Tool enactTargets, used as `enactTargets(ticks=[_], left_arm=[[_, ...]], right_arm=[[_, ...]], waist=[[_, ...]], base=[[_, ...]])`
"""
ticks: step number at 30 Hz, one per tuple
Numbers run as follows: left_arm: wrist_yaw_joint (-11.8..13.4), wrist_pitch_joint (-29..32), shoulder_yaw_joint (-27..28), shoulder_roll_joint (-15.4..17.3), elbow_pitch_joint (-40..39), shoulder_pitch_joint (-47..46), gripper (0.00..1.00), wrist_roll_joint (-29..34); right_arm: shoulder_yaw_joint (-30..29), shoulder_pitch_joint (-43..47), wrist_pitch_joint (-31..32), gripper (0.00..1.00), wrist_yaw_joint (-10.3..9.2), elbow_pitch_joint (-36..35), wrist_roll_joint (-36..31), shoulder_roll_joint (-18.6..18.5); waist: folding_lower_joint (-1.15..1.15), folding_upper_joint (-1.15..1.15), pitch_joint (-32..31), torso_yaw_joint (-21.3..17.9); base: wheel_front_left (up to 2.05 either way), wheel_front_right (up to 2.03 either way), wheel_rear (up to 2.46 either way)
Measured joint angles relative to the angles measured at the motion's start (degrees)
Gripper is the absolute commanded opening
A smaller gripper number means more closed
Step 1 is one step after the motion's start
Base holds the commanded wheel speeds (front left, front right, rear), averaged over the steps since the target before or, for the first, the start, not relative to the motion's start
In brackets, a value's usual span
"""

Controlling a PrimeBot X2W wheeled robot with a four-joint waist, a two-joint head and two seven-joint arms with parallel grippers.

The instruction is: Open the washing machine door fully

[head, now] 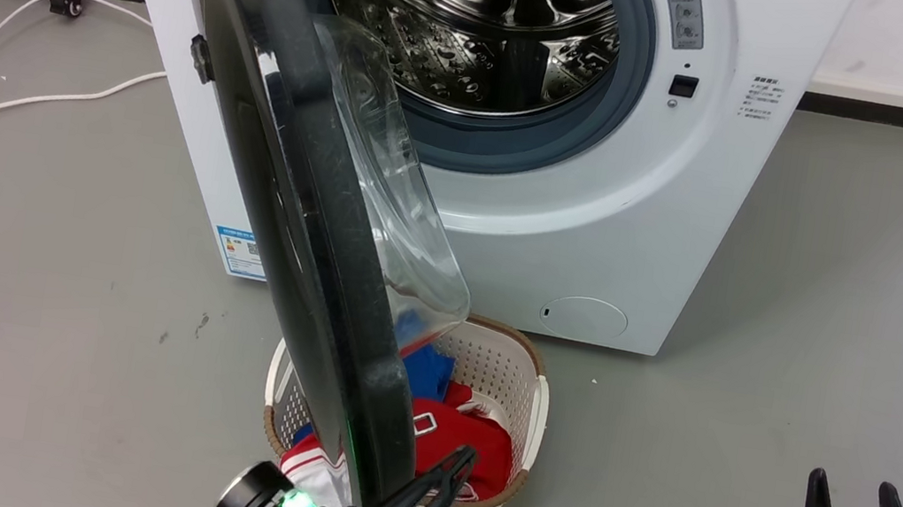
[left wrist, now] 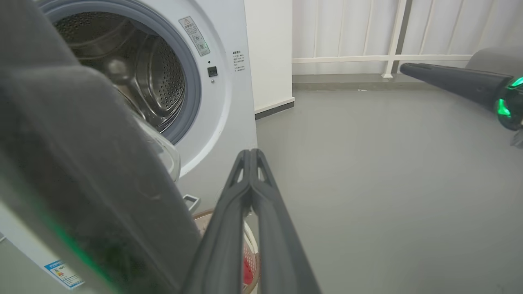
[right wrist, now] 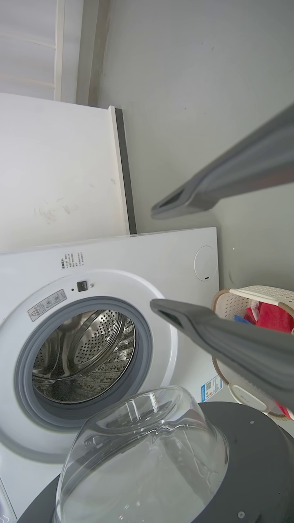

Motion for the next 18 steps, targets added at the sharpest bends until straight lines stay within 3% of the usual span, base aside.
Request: enactTargets(ticks=[18], left_arm=[[3.08,-0.05,6.43,-0.48,-0.96,3.24,0.0,-0.05]], right_arm=[[-0.12,0.14,0.0,1.0,0.0,1.53,0.44,0.0]], waist=[[0.0,0.0,-0.19,3.86]], base=[[0.0,0.0,0.0]])
